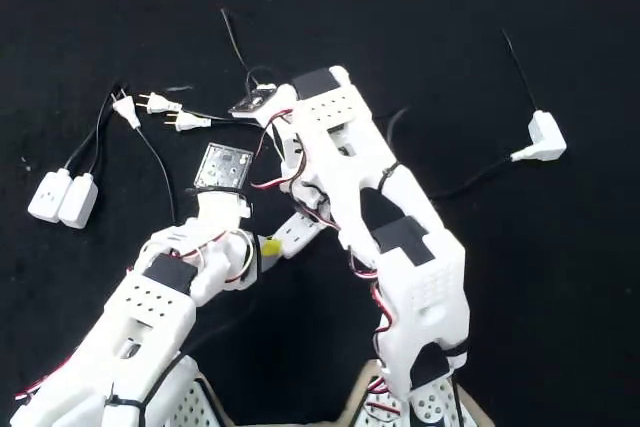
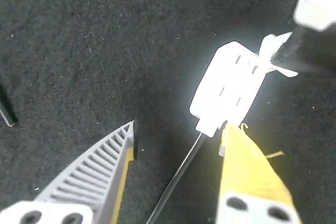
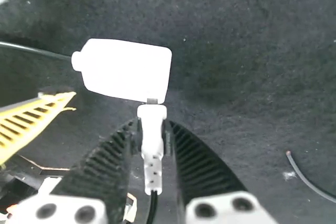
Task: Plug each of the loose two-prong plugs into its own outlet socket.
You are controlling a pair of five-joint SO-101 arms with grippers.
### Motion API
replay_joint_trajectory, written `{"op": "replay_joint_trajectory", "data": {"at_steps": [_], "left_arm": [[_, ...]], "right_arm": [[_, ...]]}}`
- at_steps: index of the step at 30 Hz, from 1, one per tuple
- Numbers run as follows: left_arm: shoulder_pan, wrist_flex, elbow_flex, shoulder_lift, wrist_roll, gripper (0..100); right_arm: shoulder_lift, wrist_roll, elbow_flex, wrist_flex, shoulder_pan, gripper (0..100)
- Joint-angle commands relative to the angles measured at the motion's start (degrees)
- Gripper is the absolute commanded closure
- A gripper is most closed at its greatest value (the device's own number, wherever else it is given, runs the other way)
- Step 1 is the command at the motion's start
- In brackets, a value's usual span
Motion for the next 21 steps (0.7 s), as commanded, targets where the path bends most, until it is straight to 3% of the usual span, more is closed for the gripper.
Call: {"op": "replay_joint_trajectory", "data": {"at_steps": [1,21], "left_arm": [[0.4,0.09,-0.92,-0.44,-0.62,73],[0.4,0.09,-0.84,-0.44,-0.79,73]], "right_arm": [[-0.31,-1.85,-3.21,-1.76,-1.23,98.8],[-0.22,-3.34,-2.68,-3.08,-3.52,98.8]]}}
